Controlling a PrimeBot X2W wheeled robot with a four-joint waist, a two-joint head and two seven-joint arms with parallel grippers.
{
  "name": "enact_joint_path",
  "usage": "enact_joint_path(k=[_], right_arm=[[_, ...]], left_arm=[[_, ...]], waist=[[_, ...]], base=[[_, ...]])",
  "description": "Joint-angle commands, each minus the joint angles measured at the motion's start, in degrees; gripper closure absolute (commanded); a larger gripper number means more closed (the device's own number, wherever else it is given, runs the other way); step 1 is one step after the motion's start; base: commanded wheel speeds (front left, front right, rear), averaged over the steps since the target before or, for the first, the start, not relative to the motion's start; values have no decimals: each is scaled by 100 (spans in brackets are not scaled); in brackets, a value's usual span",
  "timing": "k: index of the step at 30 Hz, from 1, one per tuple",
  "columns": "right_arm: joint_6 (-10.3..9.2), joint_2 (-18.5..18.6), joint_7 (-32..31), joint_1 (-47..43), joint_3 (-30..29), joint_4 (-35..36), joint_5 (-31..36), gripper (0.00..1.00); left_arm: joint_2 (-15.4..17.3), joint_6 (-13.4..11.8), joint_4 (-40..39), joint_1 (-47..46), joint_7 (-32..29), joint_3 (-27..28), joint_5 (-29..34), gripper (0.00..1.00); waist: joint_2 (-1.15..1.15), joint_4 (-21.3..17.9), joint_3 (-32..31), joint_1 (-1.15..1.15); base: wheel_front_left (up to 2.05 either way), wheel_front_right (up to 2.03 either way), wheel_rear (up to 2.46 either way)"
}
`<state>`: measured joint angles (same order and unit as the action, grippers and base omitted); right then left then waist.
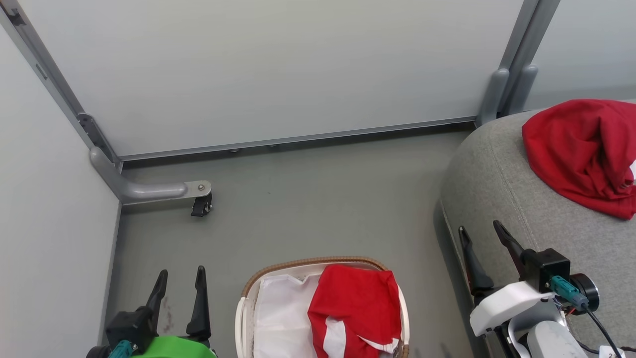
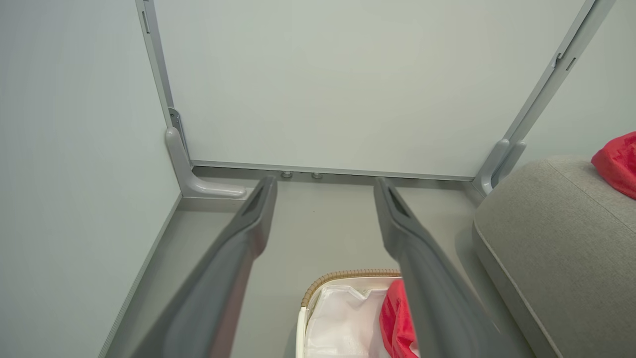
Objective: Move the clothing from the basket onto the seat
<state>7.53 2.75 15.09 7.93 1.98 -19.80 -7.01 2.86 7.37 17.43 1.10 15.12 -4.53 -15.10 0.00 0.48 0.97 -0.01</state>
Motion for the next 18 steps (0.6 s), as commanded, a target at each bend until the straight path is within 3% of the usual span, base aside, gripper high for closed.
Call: enact_joint_path(k=[1,18], right_arm=[[-8,26,12,-50,-24,20,-21,0],[-8,26,12,1,-20,0,26,0]], left_arm=[[6,11,-3,61,5,-3,-35,0],[6,14,5,-10,5,-47,-63,0]], waist=[[0,2,2,1],[0,-20,83,1]], base=[[0,0,0],[0,0,0]])
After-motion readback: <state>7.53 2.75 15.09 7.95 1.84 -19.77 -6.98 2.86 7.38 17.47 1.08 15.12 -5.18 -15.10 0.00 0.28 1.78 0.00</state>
